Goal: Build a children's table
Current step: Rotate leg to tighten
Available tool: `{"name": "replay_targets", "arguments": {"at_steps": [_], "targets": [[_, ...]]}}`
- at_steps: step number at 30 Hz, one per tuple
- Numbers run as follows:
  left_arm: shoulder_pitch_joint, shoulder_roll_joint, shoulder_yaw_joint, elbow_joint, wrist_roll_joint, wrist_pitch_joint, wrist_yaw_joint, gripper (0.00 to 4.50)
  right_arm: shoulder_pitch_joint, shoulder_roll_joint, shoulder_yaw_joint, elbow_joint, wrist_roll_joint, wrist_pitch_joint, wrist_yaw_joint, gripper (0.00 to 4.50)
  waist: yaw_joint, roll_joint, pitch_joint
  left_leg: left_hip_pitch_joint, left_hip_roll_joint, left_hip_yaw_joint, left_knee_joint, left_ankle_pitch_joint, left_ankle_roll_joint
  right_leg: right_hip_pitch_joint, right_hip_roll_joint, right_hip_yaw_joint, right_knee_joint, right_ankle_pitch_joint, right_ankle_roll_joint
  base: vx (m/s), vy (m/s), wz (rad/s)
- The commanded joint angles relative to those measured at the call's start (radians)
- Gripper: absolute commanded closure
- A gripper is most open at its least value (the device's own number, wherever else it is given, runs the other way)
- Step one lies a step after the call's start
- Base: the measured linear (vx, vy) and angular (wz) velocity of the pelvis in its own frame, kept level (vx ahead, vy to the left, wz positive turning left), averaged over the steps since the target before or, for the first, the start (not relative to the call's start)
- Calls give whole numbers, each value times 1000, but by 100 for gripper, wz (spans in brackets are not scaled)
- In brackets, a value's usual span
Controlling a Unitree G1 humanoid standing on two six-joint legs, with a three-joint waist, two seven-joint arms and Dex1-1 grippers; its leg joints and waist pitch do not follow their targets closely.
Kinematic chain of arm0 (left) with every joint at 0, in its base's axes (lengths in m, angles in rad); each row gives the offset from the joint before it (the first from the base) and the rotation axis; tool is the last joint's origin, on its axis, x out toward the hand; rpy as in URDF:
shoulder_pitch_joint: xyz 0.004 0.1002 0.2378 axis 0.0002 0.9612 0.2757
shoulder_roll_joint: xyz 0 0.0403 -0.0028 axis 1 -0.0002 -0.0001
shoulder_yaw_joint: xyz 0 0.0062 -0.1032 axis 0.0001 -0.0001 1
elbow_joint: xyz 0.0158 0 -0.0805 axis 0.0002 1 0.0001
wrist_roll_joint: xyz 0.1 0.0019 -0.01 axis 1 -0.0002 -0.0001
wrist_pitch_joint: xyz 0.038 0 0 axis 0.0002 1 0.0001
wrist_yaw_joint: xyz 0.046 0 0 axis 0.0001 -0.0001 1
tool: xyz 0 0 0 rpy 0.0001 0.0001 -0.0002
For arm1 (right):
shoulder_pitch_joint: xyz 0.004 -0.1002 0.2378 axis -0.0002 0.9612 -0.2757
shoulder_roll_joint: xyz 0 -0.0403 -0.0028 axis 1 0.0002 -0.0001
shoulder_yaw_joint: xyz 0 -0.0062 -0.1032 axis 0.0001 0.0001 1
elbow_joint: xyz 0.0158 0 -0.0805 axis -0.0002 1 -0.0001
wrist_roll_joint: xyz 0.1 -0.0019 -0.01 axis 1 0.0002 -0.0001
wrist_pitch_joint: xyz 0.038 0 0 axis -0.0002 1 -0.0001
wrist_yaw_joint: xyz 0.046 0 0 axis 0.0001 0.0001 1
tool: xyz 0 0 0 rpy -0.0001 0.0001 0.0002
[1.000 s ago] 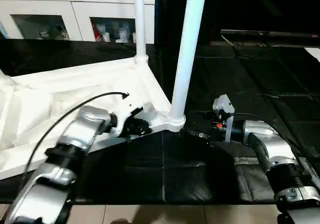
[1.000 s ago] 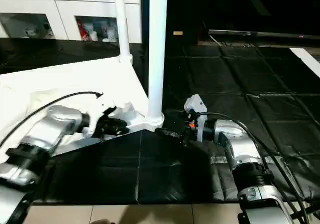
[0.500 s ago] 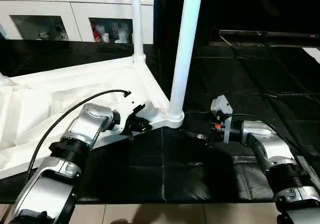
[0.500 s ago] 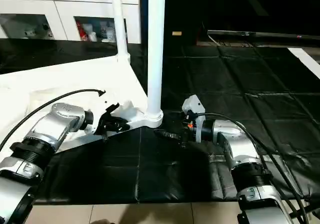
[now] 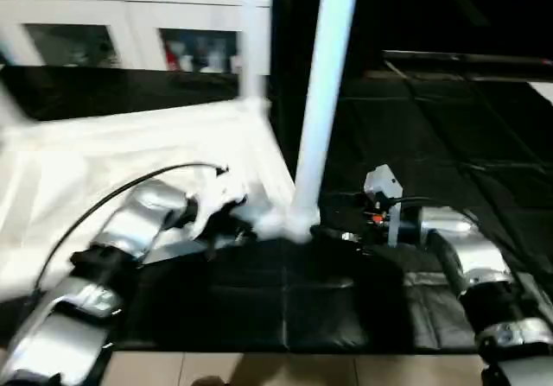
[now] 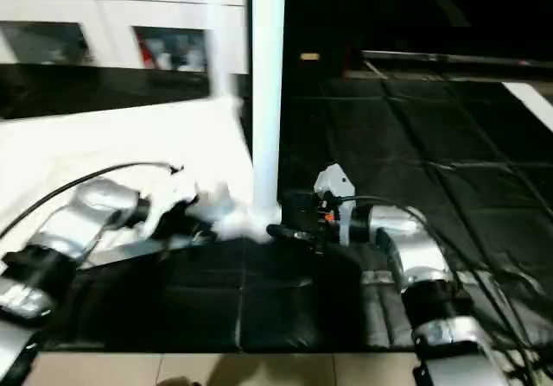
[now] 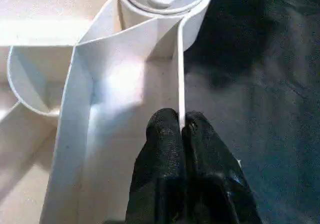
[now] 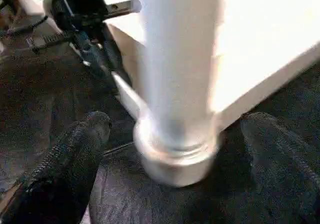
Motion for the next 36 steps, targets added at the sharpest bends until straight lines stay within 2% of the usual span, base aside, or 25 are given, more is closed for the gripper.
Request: {"name": "replay_targets", "arguments": {"at_steps": [1,4,5,10,11,14,15,19,21,25,26,32,34,36], "targets": [[16,-1,-52,-32,-10,-52,-91,446,-31,-2,21,16,5,-18,63,0,-3,12,-68,18,33,-5,-66,-233,32,52,-65,53,-72,-182,-232,0,0,0],[19,10,-62,-32,-10,-70,-118,446,-39,1,31,23,12,-20,105,0,3,13,-66,25,37,-5,-70,-271,15,48,-66,55,-75,-221,-221,0,0,0],[19,15,-66,-27,-10,-84,-131,450,-43,2,39,26,18,-18,134,29,5,12,-66,23,36,-6,-70,-280,15,50,-66,55,-75,-228,-221,0,0,0],[22,31,-72,-39,-14,-103,-186,450,-78,12,66,66,41,21,248,54,5,10,-69,16,35,-9,-70,-256,18,55,-68,54,-69,-214,-224,0,0,0],[22,34,-74,-46,-15,-103,-199,450,-95,18,74,88,39,24,275,79,6,12,-70,18,36,-8,-69,-254,18,52,-68,54,-69,-214,-225,0,0,0],[20,35,-75,-44,-12,-112,-205,450,-114,26,80,120,33,16,294,79,6,12,-70,19,37,-7,-68,-248,16,51,-68,55,-68,-201,-235,0,0,0],[19,34,-75,-42,-11,-114,-207,450,-118,29,80,128,31,13,295,119,8,13,-71,20,37,-7,-68,-243,14,51,-67,55,-67,-194,-236,0,0,0],[17,33,-75,-39,-16,-117,-212,450,-132,37,82,154,26,1,302,128,10,12,-70,19,37,-7,-69,-248,12,52,-67,54,-65,-191,-236,0,0,0],[19,33,-73,-42,-18,-114,-218,450,-140,41,83,173,23,-2,310,160,10,12,-70,20,36,-7,-69,-254,10,52,-68,54,-68,-209,-232,0,0,0],[26,33,-71,-48,-21,-108,-223,450,-144,45,86,193,22,-4,324,171,9,11,-71,17,36,-8,-68,-243,13,53,-69,54,-66,-204,-232,0,0,0],[28,33,-70,-49,-21,-105,-223,450,-143,46,87,196,21,-6,328,200,9,13,-71,18,37,-8,-68,-244,13,52,-68,54,-66,-205,-233,0,0,0],[35,24,-63,-46,-32,-82,-217,450,-126,51,89,195,25,-3,340,238,7,15,-72,19,37,-8,-68,-243,12,53,-66,54,-64,-181,-241,0,0,0],[30,8,-50,-38,-39,-54,-190,450,-115,53,81,186,35,8,337,241,7,17,-71,19,36,-7,-68,-248,12,52,-66,54,-65,-184,-242,0,0,0],[15,-28,-22,-13,-48,-13,-125,450,-84,59,67,153,54,23,319,245,10,13,-70,22,36,-5,-68,-252,15,52,-66,55,-69,-200,-237,0,0,0]]}}
